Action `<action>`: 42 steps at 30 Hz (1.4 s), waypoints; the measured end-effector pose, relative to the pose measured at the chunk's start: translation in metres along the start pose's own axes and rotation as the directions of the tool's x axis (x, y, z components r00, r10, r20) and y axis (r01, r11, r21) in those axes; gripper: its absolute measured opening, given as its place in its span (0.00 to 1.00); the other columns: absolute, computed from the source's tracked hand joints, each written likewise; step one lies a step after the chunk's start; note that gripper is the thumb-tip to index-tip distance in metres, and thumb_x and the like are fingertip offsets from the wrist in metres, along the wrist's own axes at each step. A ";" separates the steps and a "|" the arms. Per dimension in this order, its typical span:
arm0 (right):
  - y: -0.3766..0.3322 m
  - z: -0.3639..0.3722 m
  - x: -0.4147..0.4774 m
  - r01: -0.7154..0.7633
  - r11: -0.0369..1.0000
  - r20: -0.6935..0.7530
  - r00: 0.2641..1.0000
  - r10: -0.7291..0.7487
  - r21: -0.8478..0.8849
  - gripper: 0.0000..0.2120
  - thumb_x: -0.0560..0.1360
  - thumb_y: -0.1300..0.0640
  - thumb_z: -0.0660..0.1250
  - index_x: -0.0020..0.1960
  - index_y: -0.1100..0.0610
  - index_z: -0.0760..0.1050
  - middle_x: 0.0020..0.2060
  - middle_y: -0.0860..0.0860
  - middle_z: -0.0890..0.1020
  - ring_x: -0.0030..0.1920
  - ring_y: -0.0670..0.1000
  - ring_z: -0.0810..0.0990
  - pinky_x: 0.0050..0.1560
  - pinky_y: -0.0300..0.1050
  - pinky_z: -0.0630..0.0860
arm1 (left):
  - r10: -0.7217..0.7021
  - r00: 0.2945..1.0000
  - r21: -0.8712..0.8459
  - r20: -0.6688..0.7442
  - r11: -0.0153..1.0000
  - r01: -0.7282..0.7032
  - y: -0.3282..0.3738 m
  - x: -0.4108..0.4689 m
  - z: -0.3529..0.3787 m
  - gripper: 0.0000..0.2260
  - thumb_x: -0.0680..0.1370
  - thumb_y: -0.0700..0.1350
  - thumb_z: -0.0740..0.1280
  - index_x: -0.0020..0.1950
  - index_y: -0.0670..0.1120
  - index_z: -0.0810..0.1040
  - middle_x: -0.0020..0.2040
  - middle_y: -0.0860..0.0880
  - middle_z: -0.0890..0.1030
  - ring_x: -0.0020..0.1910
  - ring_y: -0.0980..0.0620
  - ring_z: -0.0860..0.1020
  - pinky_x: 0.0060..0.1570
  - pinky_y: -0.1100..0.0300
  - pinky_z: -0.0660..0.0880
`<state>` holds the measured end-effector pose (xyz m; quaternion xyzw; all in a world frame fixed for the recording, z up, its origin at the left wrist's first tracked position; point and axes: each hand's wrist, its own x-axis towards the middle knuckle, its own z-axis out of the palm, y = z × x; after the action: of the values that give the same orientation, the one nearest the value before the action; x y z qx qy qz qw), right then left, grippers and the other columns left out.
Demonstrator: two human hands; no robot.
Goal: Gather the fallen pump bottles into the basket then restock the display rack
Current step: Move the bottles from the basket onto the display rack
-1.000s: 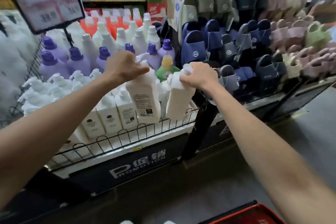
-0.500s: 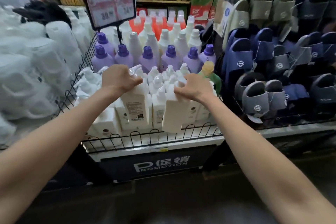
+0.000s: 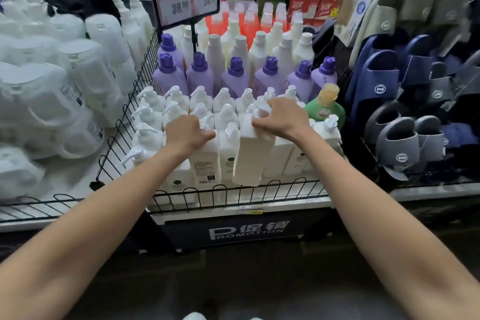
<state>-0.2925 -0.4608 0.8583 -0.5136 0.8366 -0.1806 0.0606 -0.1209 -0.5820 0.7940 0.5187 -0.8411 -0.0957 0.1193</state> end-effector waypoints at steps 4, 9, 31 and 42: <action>-0.005 0.002 0.003 -0.009 1.000 -0.002 1.000 0.009 -0.014 0.18 0.69 0.48 0.67 0.31 0.54 0.61 0.30 0.46 0.68 0.40 0.54 0.70 0.39 0.45 0.65 | -0.023 0.993 -0.006 0.118 1.000 0.024 -0.007 0.000 0.022 0.20 0.73 0.53 0.66 0.29 0.43 0.64 0.29 0.49 0.68 0.39 0.43 0.73 0.36 0.57 0.64; -0.006 0.004 0.005 -0.020 1.000 -0.008 1.000 0.020 -0.008 0.17 0.69 0.48 0.67 0.32 0.54 0.62 0.31 0.45 0.69 0.41 0.53 0.71 0.39 0.45 0.65 | 0.002 0.975 0.005 0.224 1.000 -0.003 -0.014 -0.003 0.050 0.17 0.75 0.53 0.64 0.33 0.42 0.68 0.36 0.46 0.72 0.41 0.43 0.74 0.37 0.57 0.66; 0.000 0.007 0.013 -0.083 0.993 0.005 0.997 0.083 0.085 0.20 0.67 0.48 0.70 0.30 0.54 0.60 0.29 0.46 0.67 0.37 0.52 0.69 0.30 0.44 0.59 | -0.038 0.968 -0.127 0.249 0.989 0.072 -0.025 0.005 0.067 0.25 0.74 0.60 0.66 0.59 0.41 0.71 0.57 0.42 0.75 0.56 0.41 0.74 0.45 0.53 0.69; 0.003 0.007 0.017 -0.025 0.995 -0.018 0.999 0.027 0.092 0.17 0.66 0.47 0.70 0.30 0.54 0.64 0.30 0.47 0.71 0.37 0.52 0.71 0.32 0.45 0.63 | 0.533 0.792 -0.669 0.298 0.708 -0.225 0.016 0.013 0.018 0.38 0.74 0.42 0.72 0.77 0.47 0.53 0.69 0.50 0.67 0.66 0.55 0.66 0.59 0.67 0.61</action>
<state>-0.3005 -0.4760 0.8527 -0.4977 0.8346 -0.2227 0.0784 -0.1456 -0.5856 0.7826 0.2227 -0.8589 -0.4528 0.0872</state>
